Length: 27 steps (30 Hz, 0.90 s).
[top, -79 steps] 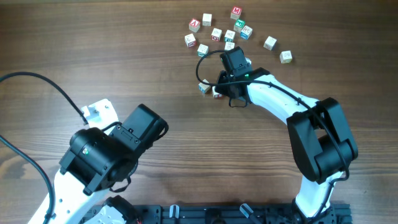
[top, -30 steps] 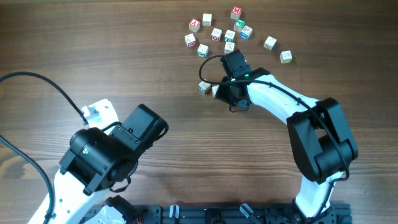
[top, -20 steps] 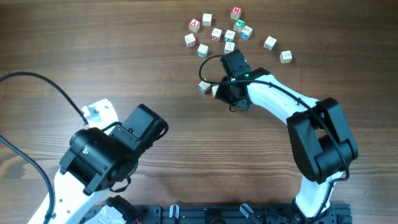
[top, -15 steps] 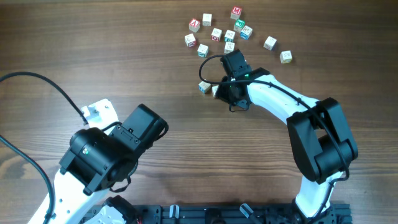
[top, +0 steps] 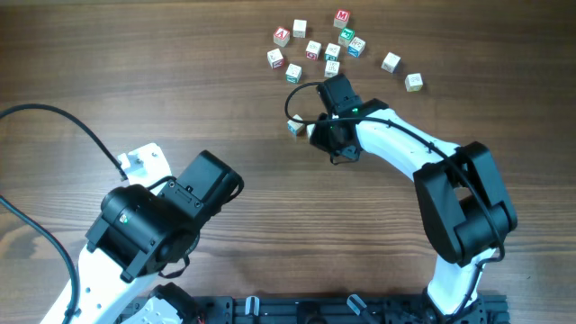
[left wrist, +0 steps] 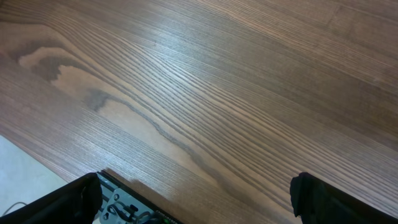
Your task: Form a circle
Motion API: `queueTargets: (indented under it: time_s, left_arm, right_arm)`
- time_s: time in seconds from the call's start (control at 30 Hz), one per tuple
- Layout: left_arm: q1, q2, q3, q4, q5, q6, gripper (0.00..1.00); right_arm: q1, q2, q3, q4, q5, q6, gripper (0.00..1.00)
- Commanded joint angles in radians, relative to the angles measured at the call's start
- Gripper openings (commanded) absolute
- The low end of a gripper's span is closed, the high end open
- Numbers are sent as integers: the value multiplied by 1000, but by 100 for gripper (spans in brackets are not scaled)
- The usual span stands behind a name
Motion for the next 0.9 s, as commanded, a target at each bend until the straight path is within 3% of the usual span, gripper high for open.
queueTargets:
  time_s: [0.0, 0.87]
  left_arm:
    - [-2, -5, -3, -1, -6, -14, 100]
    - [-2, -4, -3, -1, -6, -14, 100]
  right_arm:
    - [5, 19, -11, 8, -9, -14, 4]
    - [13, 19, -11, 25, -10, -14, 5]
